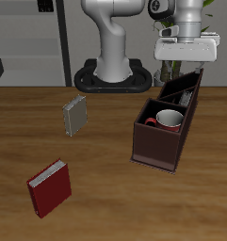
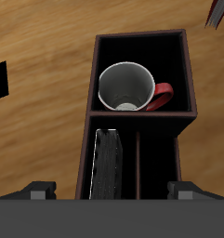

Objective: Place the red mug into the left desk caddy's right compartment and place the striped book into the left desk caddy's back compartment

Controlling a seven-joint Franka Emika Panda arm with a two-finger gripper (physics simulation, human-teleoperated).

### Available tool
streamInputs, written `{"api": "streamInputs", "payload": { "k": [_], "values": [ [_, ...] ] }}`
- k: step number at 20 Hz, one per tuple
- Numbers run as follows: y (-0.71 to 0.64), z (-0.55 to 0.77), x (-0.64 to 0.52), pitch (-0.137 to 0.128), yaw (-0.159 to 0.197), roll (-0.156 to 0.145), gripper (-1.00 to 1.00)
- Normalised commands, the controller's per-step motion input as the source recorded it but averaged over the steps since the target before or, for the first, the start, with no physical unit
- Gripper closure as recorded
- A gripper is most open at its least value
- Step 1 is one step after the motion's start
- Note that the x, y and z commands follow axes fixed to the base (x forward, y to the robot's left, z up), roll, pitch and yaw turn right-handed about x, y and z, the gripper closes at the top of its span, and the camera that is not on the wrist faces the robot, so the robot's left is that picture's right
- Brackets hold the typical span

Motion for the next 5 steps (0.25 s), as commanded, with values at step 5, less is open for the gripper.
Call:
{"api": "streamInputs", "payload": {
  "k": [5],
  "values": [
    [-0.13, 0.15, -0.13, -0.014, 0.016, 0.011, -1.0]
  ]
}}
